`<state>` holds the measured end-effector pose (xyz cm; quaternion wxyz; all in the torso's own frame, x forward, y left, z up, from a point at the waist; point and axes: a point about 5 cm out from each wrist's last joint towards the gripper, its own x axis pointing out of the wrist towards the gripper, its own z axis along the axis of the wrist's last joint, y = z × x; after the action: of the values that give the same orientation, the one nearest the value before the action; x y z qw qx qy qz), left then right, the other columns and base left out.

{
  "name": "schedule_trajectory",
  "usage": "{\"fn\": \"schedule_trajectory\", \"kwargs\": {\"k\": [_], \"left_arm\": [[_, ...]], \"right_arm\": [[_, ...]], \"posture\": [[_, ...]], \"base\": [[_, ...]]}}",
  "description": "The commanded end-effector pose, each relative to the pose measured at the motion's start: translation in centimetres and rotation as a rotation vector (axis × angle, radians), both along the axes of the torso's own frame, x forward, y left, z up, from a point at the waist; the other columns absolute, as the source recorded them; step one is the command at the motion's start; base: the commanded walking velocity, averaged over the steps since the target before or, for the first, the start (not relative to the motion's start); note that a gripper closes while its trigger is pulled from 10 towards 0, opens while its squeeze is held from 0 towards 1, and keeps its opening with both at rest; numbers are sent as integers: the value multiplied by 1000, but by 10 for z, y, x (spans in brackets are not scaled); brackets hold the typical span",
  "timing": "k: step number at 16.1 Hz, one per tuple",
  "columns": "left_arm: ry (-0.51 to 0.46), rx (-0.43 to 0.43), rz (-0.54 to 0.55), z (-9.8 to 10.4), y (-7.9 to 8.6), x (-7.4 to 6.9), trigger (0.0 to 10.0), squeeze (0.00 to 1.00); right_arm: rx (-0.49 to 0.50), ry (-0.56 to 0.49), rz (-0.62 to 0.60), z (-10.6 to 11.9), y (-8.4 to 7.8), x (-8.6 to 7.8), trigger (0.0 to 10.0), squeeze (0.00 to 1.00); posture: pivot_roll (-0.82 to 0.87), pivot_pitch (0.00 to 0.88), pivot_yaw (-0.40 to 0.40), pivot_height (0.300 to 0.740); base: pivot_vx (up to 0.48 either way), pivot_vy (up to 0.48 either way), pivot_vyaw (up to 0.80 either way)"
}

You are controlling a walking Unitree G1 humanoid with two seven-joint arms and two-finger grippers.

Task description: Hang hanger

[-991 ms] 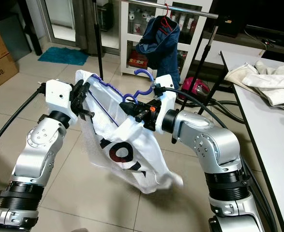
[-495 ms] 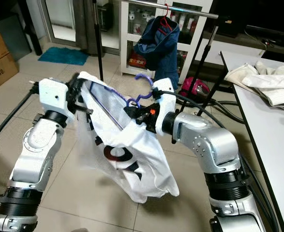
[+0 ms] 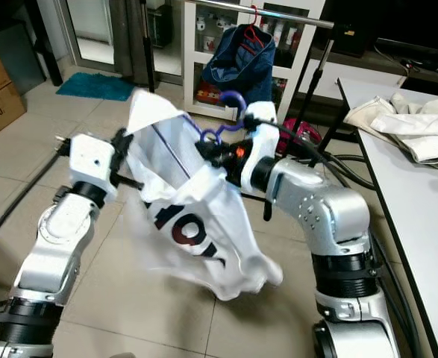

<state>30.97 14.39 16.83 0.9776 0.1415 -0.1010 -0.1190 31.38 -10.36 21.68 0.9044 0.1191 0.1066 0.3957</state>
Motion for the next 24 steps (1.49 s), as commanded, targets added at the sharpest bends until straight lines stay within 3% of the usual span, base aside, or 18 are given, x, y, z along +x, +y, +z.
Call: {"fn": "schedule_trajectory", "kwargs": {"k": [1, 2, 3, 4, 5, 7, 11, 13, 14, 16, 18, 20, 21, 24], "left_arm": [[58, 16, -29, -9, -4, 0, 0, 0], [69, 18, -37, -9, -5, 0, 1294, 0], [45, 23, -26, -4, -4, 1, 10000, 0], [48, -4, -61, -1, -6, 1, 10000, 0], [33, -64, -156, 8, -12, -1, 10000, 1000], [47, -88, -292, 17, -19, -5, 10000, 1000], [142, 21, -632, 39, -21, -18, 10000, 1000], [213, 65, -842, 60, -11, -31, 10000, 1000], [221, 112, -910, 81, 1, -33, 10000, 1000], [184, 134, -884, 103, 13, -26, 10000, 1000], [208, 258, -786, 123, 48, -10, 10000, 1000], [316, 339, -765, 116, 68, -5, 10000, 1000], [364, 356, -774, 110, 73, -2, 10000, 20], [465, 306, -928, 98, 69, 4, 10000, 0]], "right_arm": [[32, -40, -9, 13, -5, 0, 10000, 0], [28, -43, 7, 13, -3, -2, 10000, 0], [23, -43, 24, 11, -1, -3, 10000, 0], [19, -42, 35, 11, 0, -4, 10000, 0], [7, -40, 50, 10, 1, -6, 10000, 0], [-24, -41, 66, 7, 1, -7, 10000, 0], [-101, -54, 82, 1, -6, -6, 10000, 0], [-152, -69, 112, 0, -11, -7, 10000, 0], [-185, -82, 121, 0, -14, -7, 10000, 0], [-213, -97, 142, 0, -16, -8, 10000, 0], [-249, -127, 214, 1, -15, -14, 10000, 0], [-277, -158, 267, 2, -14, -20, 10000, 0], [-293, -176, 299, 2, -13, -24, 10000, 0], [-396, -237, 386, 5, -7, -33, 10000, 0]], "posture": [[30, 0, -68, 740], [32, 0, -67, 740], [33, 0, -67, 740], [34, 0, -68, 740], [34, 0, -68, 740], [39, 0, -69, 740], [41, 0, -68, 740], [49, 0, -66, 740], [51, 0, -62, 740], [55, 0, -62, 740], [60, 0, -58, 740], [67, 0, -62, 740], [69, 0, -64, 740], [70, 0, -59, 740]], "base": [[0, 0, 0], [0, 0, 0], [0, 0, 0], [0, 0, 0], [0, 0, 0], [0, 0, 0], [0, 0, 0], [0, 0, 0], [0, 0, 0], [0, 0, 0], [0, 0, 0], [0, 0, 0], [0, 0, 0], [0, 0, 0]]}}
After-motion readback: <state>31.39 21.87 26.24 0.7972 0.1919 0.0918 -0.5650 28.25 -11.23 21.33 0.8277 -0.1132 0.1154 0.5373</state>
